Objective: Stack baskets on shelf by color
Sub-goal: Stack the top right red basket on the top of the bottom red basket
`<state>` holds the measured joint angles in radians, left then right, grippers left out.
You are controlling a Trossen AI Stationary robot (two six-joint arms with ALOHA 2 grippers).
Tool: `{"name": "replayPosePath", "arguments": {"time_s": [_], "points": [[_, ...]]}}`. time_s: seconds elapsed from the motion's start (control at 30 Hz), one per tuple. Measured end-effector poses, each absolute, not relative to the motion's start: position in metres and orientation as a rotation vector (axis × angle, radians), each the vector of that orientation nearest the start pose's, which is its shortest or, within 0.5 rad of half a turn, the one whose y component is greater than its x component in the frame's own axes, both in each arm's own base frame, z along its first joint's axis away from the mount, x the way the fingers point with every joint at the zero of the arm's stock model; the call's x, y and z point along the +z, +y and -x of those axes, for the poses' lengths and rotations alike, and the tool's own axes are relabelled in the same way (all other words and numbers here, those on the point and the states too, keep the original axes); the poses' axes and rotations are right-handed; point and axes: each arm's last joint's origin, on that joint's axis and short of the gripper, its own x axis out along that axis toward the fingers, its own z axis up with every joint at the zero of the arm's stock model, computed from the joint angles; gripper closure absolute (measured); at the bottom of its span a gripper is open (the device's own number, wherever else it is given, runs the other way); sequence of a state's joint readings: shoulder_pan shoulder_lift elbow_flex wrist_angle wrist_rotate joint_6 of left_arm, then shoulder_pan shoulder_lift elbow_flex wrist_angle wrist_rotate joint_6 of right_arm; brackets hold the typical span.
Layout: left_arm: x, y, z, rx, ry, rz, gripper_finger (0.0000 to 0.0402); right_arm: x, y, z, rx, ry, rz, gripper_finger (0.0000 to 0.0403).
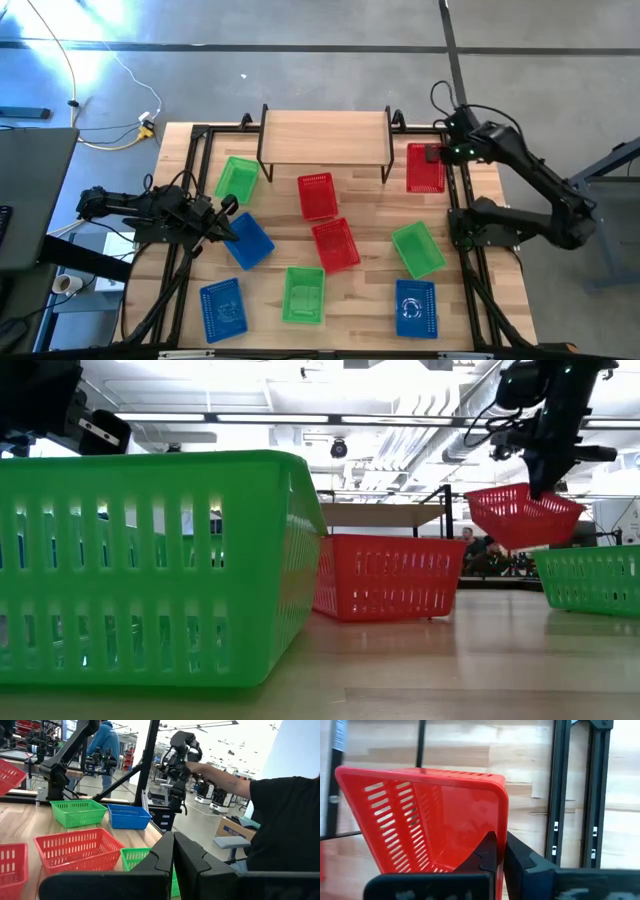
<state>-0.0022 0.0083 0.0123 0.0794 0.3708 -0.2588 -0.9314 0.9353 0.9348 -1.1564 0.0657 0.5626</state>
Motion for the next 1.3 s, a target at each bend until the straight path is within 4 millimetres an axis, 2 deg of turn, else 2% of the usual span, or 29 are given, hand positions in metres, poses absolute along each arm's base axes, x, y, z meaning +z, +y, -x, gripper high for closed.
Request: {"name": "replayPosePath", "arguments": {"time_s": [0.53, 0.73, 1.07, 1.3], "points": [[0.175, -0.011, -0.095, -0.381, -0.036, 0.228, 0.0401, 0.312, -0.086, -0.066, -1.032, 0.594, -0.935, 0.0403], [0.175, -0.011, -0.095, -0.380, -0.040, 0.207, 0.0401, 0.321, -0.076, -0.063, -0.917, 0.493, -0.926, 0.0403], [0.175, -0.011, -0.095, -0.380, -0.040, 0.207, 0.0401, 0.329, -0.064, -0.066, -0.775, 0.405, -0.944, 0.0403], [0.175, -0.011, -0.095, -0.380, -0.040, 0.207, 0.0401, 0.335, -0.057, -0.079, -0.644, 0.364, -0.955, 0.0403]]}}
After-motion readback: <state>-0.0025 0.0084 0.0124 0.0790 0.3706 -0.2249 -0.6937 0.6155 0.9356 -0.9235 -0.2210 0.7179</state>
